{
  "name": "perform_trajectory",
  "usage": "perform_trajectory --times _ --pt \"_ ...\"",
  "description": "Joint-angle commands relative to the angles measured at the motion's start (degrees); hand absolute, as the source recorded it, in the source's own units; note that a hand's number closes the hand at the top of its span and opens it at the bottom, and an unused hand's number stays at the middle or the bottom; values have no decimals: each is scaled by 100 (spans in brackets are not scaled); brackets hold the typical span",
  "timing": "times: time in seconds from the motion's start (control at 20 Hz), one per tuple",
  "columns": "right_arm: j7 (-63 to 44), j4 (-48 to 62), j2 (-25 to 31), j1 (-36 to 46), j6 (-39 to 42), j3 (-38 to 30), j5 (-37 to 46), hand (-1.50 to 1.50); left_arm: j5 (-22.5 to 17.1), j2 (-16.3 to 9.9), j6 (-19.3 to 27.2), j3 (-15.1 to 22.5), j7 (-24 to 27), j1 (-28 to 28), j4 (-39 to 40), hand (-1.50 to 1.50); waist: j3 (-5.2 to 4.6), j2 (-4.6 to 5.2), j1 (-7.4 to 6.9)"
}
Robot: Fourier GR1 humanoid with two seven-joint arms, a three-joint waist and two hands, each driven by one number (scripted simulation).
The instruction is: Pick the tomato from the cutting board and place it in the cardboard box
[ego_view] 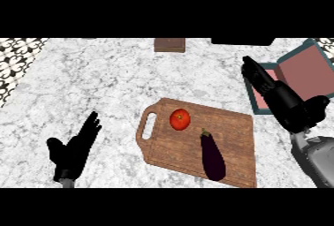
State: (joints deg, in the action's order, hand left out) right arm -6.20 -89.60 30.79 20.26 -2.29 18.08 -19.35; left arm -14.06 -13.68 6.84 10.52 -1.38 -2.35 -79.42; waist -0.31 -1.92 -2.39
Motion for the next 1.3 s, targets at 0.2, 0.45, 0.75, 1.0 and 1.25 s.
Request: perform_trajectory --times 0.2,0.45,0.75,1.0,1.25 --pt "868 1640 -618 422 -327 -1305 -559 150 -140 -228 357 -668 -124 758 -923 0 58 250 25" --pt "1706 3042 -862 456 -1107 -578 1118 -150 -201 -75 529 -636 -584 1125 -1015 0 47 263 24" --pt "2670 3743 -444 1478 -143 -446 1628 -150 -185 -213 487 -762 -721 883 -1291 0 36 224 71" --pt "1642 3332 316 1915 998 325 2175 -150 -106 -136 532 -717 -691 949 -1197 0 21 205 125" --pt "235 2657 446 2453 2444 750 1962 -150 9 -123 678 -600 -978 903 -1526 0 20 148 198"
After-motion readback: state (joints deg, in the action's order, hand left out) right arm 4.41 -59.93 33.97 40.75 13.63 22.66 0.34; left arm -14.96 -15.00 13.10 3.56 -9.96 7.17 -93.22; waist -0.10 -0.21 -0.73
